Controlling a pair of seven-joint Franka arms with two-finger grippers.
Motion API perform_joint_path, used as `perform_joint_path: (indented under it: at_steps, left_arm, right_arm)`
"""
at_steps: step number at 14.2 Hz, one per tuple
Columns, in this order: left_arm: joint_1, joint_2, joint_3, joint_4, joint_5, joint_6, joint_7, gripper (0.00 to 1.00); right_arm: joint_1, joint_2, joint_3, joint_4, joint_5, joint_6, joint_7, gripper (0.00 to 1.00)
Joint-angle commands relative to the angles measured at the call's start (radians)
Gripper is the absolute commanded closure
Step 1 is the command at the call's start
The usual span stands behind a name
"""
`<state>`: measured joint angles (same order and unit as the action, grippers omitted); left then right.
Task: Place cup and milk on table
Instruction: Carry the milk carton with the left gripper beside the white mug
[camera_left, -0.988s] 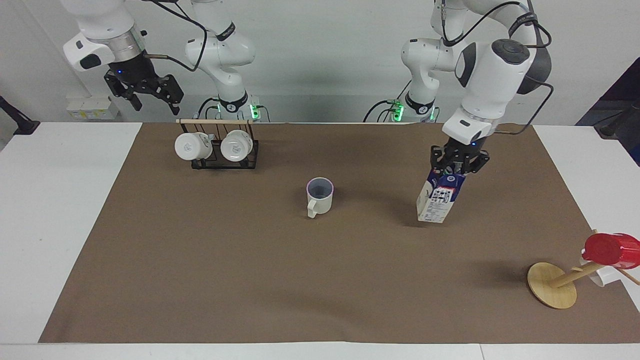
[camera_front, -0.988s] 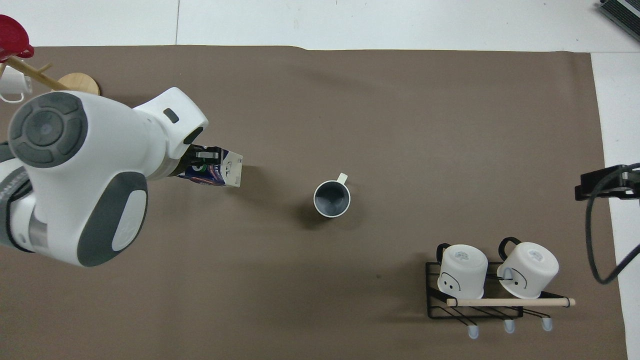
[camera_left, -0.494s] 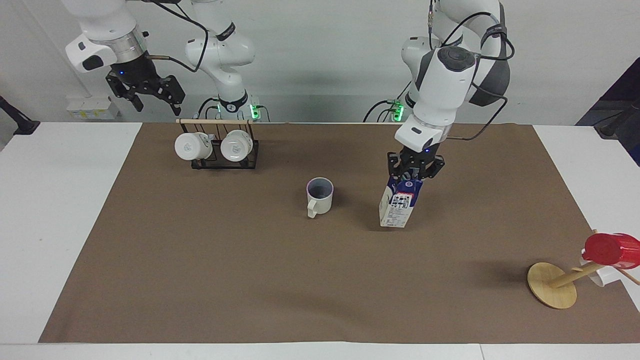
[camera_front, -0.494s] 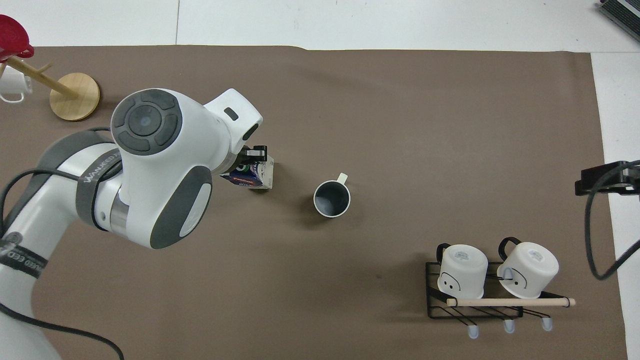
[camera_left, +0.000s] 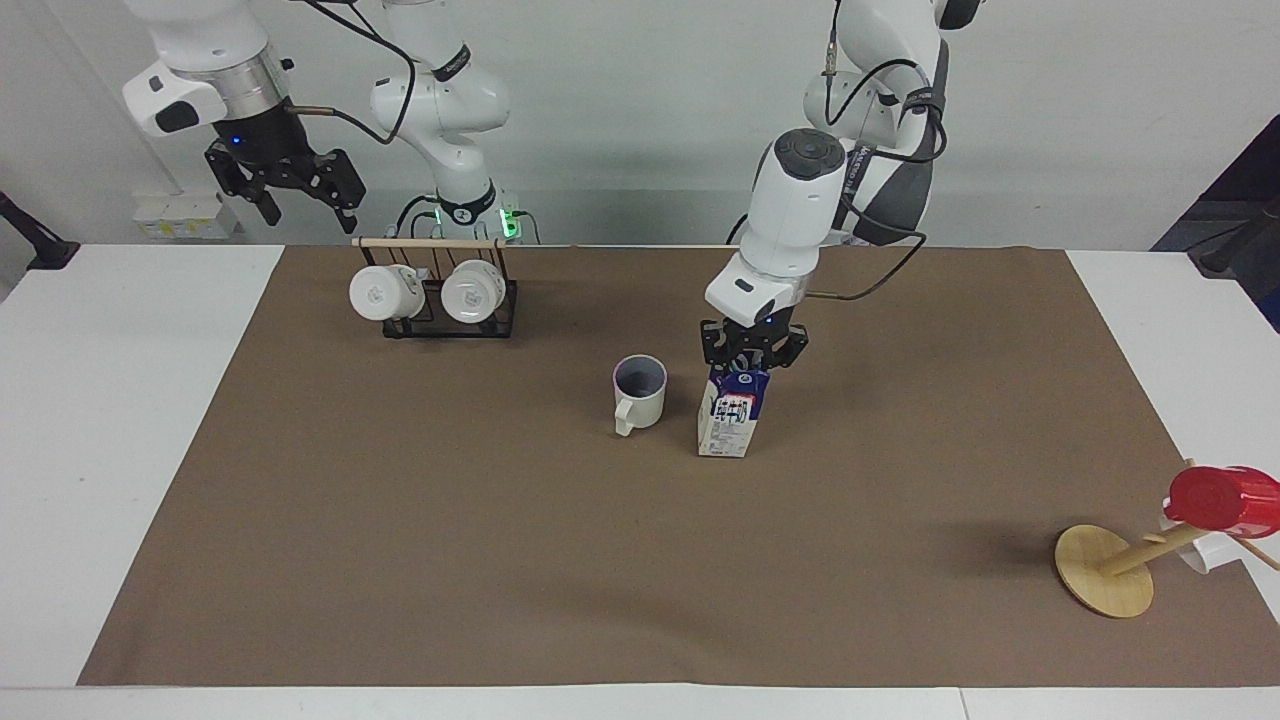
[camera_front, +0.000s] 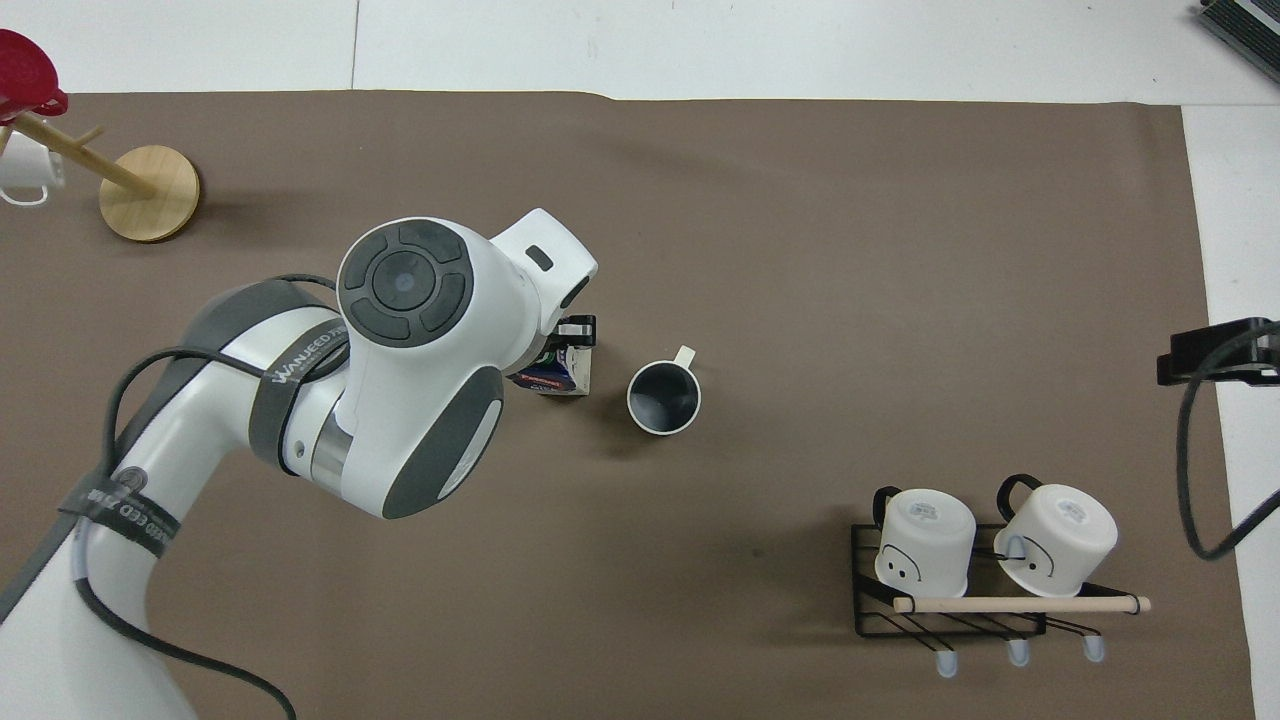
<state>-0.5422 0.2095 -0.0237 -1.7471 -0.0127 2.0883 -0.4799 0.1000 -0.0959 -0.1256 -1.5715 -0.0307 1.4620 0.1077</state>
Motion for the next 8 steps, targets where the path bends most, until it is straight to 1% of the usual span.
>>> perform_joint_path:
  at_steps: [1, 2, 4, 5, 8]
  left_arm:
    - [-0.03, 0.007, 0.018, 0.005, 0.01, 0.007, -0.017, 0.65]
    - [-0.033, 0.007, 0.018, -0.002, 0.01, 0.004, -0.017, 0.53]
    - [-0.035, 0.005, 0.018, -0.002, 0.008, -0.004, -0.017, 0.09]
    - [-0.035, 0.005, 0.018, 0.0, 0.008, -0.004, -0.017, 0.0]
    - [-0.036, -0.005, 0.018, 0.006, 0.008, -0.004, -0.016, 0.0]
  right_arm:
    - [-0.005, -0.019, 0.003, -0.021, -0.005, 0.012, -0.016, 0.0]
    - [-0.005, -0.021, 0.001, -0.022, -0.005, 0.012, -0.016, 0.0]
    - [-0.006, -0.021, 0.001, -0.022, -0.005, 0.011, -0.016, 0.0]
    - [-0.006, -0.021, 0.001, -0.024, -0.005, 0.011, -0.016, 0.0]
    - [-0.006, -0.022, 0.001, -0.024, -0.003, 0.011, -0.017, 0.0]
